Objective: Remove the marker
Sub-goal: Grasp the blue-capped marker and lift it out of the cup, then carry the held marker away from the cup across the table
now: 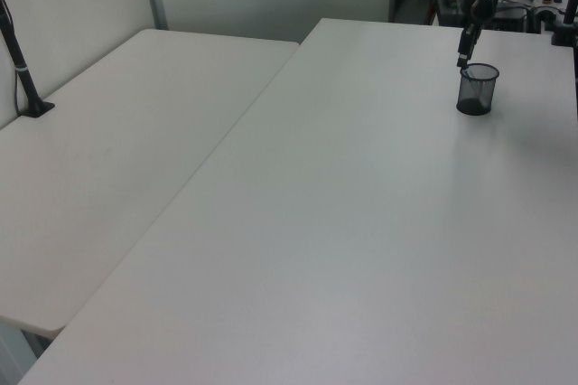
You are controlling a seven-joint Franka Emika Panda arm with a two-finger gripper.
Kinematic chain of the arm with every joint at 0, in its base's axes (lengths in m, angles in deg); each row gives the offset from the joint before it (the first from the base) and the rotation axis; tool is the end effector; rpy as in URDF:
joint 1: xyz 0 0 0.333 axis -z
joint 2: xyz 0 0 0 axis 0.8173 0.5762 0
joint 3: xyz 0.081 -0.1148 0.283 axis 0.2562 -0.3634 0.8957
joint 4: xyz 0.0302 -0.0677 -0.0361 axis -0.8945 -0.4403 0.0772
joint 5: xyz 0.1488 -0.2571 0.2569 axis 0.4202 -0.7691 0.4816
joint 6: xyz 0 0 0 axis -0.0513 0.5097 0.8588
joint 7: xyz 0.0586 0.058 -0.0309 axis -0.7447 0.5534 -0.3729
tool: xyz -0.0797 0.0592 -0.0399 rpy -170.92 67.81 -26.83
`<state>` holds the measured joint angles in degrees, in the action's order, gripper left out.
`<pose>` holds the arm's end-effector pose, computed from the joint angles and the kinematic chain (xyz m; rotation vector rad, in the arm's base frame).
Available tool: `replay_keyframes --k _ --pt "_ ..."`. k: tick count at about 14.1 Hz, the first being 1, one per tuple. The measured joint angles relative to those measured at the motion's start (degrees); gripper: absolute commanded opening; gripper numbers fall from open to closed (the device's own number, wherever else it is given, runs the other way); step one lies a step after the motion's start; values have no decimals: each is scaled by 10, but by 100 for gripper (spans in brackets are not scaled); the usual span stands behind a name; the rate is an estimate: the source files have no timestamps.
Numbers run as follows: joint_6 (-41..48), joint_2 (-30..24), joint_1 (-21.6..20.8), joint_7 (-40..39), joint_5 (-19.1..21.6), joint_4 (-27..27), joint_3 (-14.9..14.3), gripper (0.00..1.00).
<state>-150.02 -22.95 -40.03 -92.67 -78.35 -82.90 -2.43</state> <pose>0.5084 -0.2565 0.4161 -3.1249 0.0404 -0.1751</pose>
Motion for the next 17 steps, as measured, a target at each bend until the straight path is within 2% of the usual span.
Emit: replay_keyframes --k 2,10,17 --pt "0 2 0 0 0 0 0 4" --pt "5 -9 2 0 0 15 -2 4" --pt "213 -81 -2 0 6 171 4 5"
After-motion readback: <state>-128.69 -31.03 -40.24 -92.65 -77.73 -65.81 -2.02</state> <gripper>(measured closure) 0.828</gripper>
